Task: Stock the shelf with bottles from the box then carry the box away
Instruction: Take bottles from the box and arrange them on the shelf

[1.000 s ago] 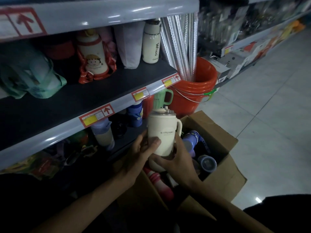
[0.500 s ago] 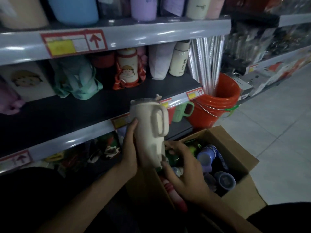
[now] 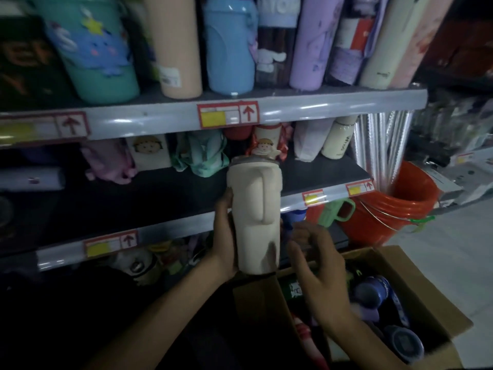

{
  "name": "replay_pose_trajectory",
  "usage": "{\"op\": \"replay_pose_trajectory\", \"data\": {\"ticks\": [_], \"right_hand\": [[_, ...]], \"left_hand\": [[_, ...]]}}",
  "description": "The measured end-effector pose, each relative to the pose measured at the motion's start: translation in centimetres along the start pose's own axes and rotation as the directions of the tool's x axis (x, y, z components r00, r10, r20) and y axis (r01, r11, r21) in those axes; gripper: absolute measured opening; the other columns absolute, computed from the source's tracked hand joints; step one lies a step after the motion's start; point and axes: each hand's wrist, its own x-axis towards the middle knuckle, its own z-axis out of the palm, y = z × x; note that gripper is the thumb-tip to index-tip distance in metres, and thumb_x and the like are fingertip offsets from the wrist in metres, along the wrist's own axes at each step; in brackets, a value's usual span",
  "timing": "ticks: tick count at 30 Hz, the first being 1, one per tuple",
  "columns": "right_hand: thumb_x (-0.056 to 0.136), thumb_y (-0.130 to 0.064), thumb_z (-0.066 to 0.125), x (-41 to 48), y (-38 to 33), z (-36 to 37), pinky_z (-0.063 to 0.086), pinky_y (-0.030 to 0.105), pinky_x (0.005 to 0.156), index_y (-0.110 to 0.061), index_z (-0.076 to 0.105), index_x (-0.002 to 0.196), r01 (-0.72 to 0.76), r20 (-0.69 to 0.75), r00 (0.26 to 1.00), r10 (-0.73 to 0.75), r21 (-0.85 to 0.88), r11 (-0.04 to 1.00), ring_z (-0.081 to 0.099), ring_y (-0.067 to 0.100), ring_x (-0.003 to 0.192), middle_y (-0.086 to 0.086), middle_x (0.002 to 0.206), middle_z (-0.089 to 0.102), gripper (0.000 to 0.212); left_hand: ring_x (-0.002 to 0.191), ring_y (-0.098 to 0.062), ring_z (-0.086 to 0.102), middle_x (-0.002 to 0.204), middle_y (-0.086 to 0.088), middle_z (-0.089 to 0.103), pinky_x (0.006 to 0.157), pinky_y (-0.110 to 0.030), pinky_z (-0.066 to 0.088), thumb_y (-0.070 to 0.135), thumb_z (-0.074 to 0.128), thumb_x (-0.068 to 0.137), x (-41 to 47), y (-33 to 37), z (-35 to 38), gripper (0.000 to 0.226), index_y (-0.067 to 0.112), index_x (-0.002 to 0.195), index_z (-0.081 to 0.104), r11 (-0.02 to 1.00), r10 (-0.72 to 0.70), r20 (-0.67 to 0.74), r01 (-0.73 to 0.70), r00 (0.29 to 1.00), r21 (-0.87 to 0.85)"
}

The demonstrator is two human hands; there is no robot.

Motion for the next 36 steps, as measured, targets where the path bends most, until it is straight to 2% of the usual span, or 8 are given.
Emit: {"op": "replay_pose_trajectory", "data": {"ticks": [3,9,16,19,21,26,29,36], "right_hand": [[0.094,-0.025,0.066,1.2,-2.3,1.3,0.053,0.023,0.077,-0.026,0.064,0.116,0.021,0.039,0.999,-0.023,0.054,0.998,0.067,0.009,0.094,-0.011,0.102,0.067,0.022],[0.077,-0.025,0.089,3.5,-5.4,3.6,0.058,0.037,0.088,-0.021,0.057,0.129,0.068,0.074,0.995,-0.072,0.057,0.996,0.064,0.011,0.112,-0.009,0.121,0.063,0.061],[0.071,-0.038,0.089,4.2,-10.2,7.9,0.057,0.025,0.086,-0.038,0.057,0.132,-0.051,0.253,0.967,-0.013,0.244,0.968,0.067,0.001,0.11,-0.022,0.119,0.069,0.069],[0.067,-0.039,0.092,3.8,-10.4,10.8,0.058,0.029,0.09,-0.035,0.058,0.133,-0.149,0.34,0.938,0.069,0.214,0.965,0.067,0.0,0.107,-0.019,0.122,0.069,0.075],[0.065,-0.035,0.094,3.3,-10.3,12.7,0.06,0.022,0.08,-0.031,0.059,0.132,-0.233,0.414,0.901,0.126,0.219,0.947,0.068,-0.002,0.1,-0.014,0.123,0.07,0.076],[0.066,-0.024,0.095,1.5,-9.5,17.8,0.058,0.014,0.077,-0.033,0.062,0.132,-0.312,0.536,0.832,0.143,0.238,0.92,0.069,-0.004,0.099,-0.015,0.12,0.073,0.074],[0.066,-0.027,0.095,1.5,-9.1,20.1,0.055,0.01,0.071,-0.035,0.063,0.128,-0.335,0.55,0.82,0.161,0.231,0.913,0.068,-0.009,0.094,-0.017,0.116,0.073,0.07],[0.072,-0.035,0.093,2.1,-7.5,24.3,0.057,0.045,0.098,-0.029,0.071,0.124,-0.373,0.594,0.783,0.185,0.21,0.904,0.072,0.011,0.108,-0.012,0.115,0.076,0.057]], "left_hand": [[0.092,-0.027,0.07,0.099,-0.013,0.076,0.084,-0.039,0.054,0.058,0.055,0.081,-0.9,1.9,0.1,0.058,0.011,0.111,0.073,0.994,0.086,-0.005,-0.085,0.996,0.063],[0.12,-0.037,0.063,0.127,-0.016,0.069,0.104,-0.056,0.049,0.059,0.066,0.083,-3.4,6.3,0.0,0.065,0.017,0.133,0.063,0.919,0.294,0.1,-0.31,0.95,0.244],[0.109,-0.014,0.071,0.117,0.008,0.075,0.086,-0.028,0.058,0.044,0.073,0.077,-7.7,12.4,-0.8,0.048,0.032,0.123,0.064,0.769,0.536,0.115,-0.54,0.836,0.342],[0.111,-0.015,0.07,0.119,0.007,0.075,0.088,-0.03,0.058,0.04,0.072,0.079,-9.3,13.5,-3.4,0.051,0.028,0.127,0.062,0.72,0.579,0.086,-0.558,0.811,0.413],[0.115,-0.017,0.068,0.124,0.007,0.072,0.093,-0.034,0.057,0.047,0.071,0.076,-10.2,13.7,-5.6,0.058,0.029,0.131,0.06,0.687,0.592,0.066,-0.546,0.803,0.48],[0.107,0.005,0.067,0.111,0.034,0.07,0.083,-0.018,0.055,0.055,0.069,0.064,-11.4,13.6,-10.9,0.063,0.042,0.124,0.054,0.682,0.589,-0.005,-0.493,0.808,0.541],[0.111,0.001,0.067,0.115,0.031,0.07,0.084,-0.019,0.055,0.052,0.07,0.068,-11.7,14.4,-13.1,0.061,0.042,0.126,0.053,0.695,0.566,-0.019,-0.464,0.825,0.55],[0.118,0.0,0.064,0.127,0.022,0.068,0.098,-0.031,0.054,0.061,0.069,0.08,-11.4,15.6,-18.1,0.053,0.043,0.13,0.059,0.649,0.495,-0.061,-0.322,0.867,0.689]]}}
